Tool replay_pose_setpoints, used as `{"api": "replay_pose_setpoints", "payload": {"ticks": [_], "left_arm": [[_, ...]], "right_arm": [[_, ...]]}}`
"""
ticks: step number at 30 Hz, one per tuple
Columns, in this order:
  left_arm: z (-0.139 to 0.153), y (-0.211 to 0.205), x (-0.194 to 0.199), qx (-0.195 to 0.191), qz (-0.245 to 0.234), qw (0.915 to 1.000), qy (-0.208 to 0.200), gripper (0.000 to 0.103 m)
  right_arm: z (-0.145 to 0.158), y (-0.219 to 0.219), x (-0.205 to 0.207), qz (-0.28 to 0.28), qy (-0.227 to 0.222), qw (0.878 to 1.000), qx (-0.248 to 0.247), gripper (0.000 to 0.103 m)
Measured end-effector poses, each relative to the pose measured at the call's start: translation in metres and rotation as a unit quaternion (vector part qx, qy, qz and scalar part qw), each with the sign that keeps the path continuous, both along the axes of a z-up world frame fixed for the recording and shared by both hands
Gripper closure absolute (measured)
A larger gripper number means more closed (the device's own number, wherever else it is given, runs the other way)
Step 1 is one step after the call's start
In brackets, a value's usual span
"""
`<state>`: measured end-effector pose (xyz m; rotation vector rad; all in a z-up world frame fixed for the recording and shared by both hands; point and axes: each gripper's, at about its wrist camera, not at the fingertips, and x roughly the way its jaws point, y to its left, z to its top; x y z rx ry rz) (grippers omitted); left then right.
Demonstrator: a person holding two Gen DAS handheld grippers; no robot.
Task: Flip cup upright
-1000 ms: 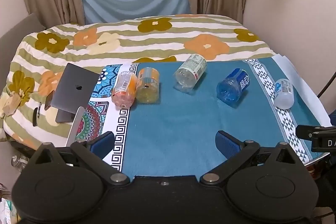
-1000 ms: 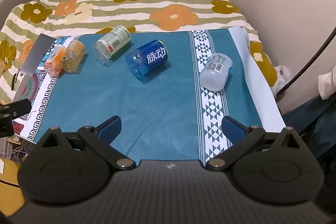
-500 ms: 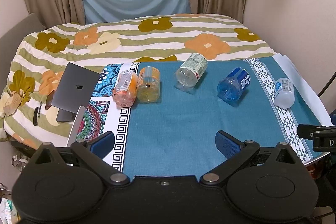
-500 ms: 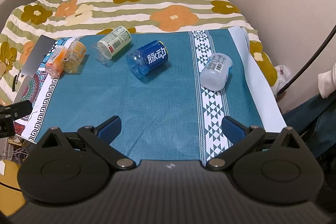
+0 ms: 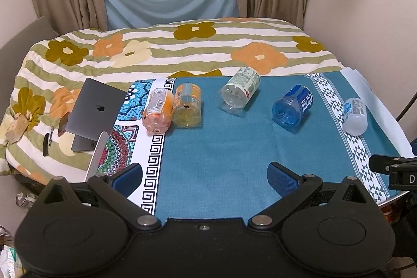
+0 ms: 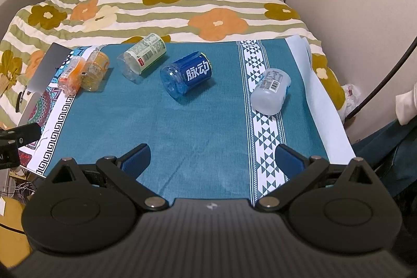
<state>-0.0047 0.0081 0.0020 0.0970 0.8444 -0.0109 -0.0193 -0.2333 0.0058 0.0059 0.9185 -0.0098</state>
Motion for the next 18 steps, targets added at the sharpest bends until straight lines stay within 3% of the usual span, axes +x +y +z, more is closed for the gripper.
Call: {"api": "replay_pose_setpoints", "payload": {"ticks": [18], "left_arm": [[0.0001, 0.0003, 0.0001, 0.0, 0.0, 1.0, -0.001, 0.0]], "right_arm": [[0.0013, 0.001, 0.0007, 0.0, -0.001, 1.0, -0.001, 0.0]]}}
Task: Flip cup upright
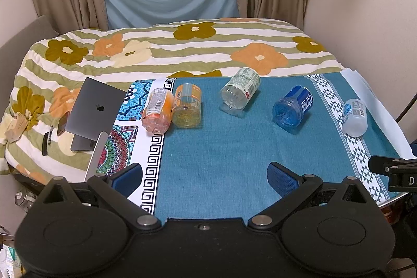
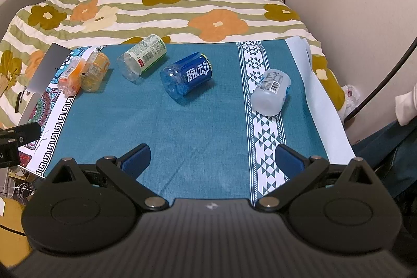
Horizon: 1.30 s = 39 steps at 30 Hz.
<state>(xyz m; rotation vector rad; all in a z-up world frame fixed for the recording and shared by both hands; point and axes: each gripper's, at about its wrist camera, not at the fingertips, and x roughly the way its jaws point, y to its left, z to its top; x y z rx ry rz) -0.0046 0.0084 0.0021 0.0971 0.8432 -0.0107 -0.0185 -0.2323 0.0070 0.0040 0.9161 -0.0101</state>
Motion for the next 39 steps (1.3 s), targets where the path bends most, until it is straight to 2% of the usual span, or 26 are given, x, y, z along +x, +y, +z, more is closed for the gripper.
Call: {"api": "replay_pose_setpoints", "payload": {"ticks": [31, 39], "left_arm": [[0.0012, -0.0014, 0.0031, 0.001, 0.001, 1.0, 0.0, 0.0], [-0.0025, -0.0021, 0.0096, -0.003, 0.003, 0.9999, 0.011, 0.0]], "right_arm": [[0.0015, -0.0047, 0.0007, -0.004, -0.003, 1.0, -0.001, 0.0], [-0.002, -0.0076, 0.0035, -0.014, 0.003, 1.0, -0.003, 0.0]]}}
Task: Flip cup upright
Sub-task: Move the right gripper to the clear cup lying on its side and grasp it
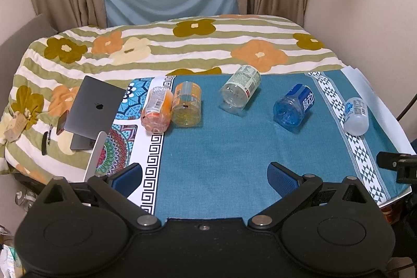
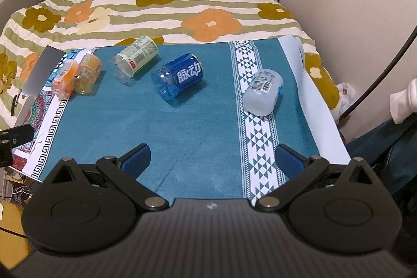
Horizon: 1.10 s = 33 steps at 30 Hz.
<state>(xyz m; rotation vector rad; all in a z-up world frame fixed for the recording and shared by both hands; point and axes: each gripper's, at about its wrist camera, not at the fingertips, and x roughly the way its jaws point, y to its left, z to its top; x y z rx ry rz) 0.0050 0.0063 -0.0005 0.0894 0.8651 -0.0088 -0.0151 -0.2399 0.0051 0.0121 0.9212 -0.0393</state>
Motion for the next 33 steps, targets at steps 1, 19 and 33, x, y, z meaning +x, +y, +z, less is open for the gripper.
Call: {"api": "replay_pose_setpoints", "payload": {"ticks": [1, 19, 33], "left_arm": [[-0.001, -0.001, 0.002, 0.0, 0.001, 1.0, 0.004, 0.0], [-0.043, -0.051, 0.046, 0.01, 0.063, 0.9955, 0.07, 0.0], [-0.058, -0.078, 0.083, 0.015, 0.088, 0.9917, 0.092, 0.0]], "right_arm": [[-0.001, -0.003, 0.002, -0.002, 0.002, 1.0, 0.003, 0.0], [-0.049, -0.121, 0.136, -0.039, 0.08, 0.993, 0.083, 0.0], [-0.114, -0.156, 0.216, -0.058, 0.168, 0.971, 0.158, 0.006]]}}
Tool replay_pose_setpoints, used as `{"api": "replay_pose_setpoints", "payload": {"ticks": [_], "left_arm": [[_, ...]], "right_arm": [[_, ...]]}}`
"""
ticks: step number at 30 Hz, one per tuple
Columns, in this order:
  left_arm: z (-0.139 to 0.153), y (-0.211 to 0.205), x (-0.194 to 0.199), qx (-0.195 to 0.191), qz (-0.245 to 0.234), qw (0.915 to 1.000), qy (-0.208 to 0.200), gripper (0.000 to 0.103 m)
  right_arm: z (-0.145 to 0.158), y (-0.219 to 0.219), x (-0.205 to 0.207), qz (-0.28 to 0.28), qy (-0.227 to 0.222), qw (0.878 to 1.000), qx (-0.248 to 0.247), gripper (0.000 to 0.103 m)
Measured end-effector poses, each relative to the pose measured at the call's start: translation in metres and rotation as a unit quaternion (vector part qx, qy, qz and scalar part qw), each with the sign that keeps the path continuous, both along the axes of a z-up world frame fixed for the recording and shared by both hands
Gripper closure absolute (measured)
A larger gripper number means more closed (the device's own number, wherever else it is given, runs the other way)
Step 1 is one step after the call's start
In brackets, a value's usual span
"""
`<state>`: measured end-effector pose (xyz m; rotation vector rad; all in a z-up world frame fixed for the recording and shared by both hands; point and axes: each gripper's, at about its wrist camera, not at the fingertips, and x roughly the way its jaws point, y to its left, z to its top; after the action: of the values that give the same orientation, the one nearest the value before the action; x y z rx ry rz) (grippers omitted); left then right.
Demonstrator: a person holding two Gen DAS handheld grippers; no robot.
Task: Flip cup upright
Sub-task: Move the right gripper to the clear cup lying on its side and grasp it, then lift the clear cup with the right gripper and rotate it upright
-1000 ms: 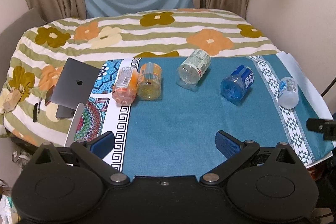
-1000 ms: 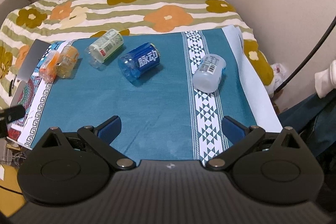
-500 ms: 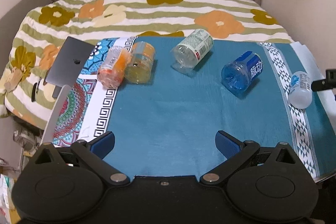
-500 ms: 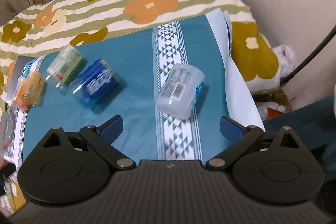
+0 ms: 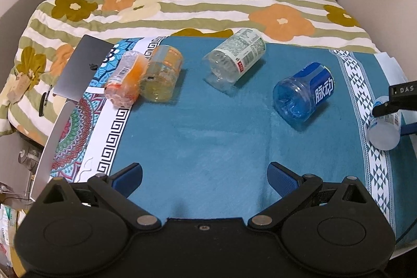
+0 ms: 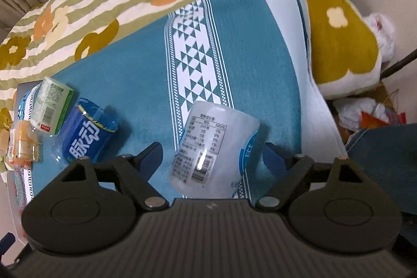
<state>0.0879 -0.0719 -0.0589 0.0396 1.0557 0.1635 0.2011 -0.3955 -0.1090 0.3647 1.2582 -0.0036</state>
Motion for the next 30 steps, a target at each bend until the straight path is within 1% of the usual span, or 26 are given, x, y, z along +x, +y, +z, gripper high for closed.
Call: {"api": "replay_pose_setpoints", "payload": {"ticks": [3, 6, 7, 15, 20, 24, 30], "left_arm": [[-0.003, -0.004, 0.006, 0.001, -0.001, 1.0, 0.004, 0.0], [-0.005, -0.007, 0.01, 0.002, 0.0, 1.0, 0.006, 0.0], [-0.005, -0.007, 0.011, 0.002, 0.001, 1.0, 0.007, 0.0], [-0.002, -0.003, 0.009, -0.002, 0.006, 1.0, 0.001, 0.0], [0.002, 0.01, 0.002, -0.015, 0.009, 0.9998, -0.003, 0.0], [0.009, 0.024, -0.009, -0.023, 0.008, 0.9996, -0.014, 0.0], [0.017, 0.05, -0.031, -0.031, 0.001, 0.9993, -0.021, 0.0]], "right_arm": [[-0.008, -0.004, 0.003, -0.012, 0.014, 1.0, 0.013, 0.01], [-0.016, -0.007, 0.005, -0.021, 0.025, 0.999, 0.032, 0.021], [-0.017, -0.007, 0.005, -0.022, 0.027, 0.999, 0.037, 0.023], [-0.014, -0.006, 0.005, -0.018, 0.021, 0.999, 0.039, 0.025], [0.001, 0.002, -0.001, -0.012, 0.002, 0.999, 0.03, 0.025], [0.019, 0.017, -0.012, -0.005, -0.013, 1.0, 0.027, 0.025], [0.042, 0.06, -0.04, 0.027, -0.025, 0.999, 0.026, 0.025]]}}
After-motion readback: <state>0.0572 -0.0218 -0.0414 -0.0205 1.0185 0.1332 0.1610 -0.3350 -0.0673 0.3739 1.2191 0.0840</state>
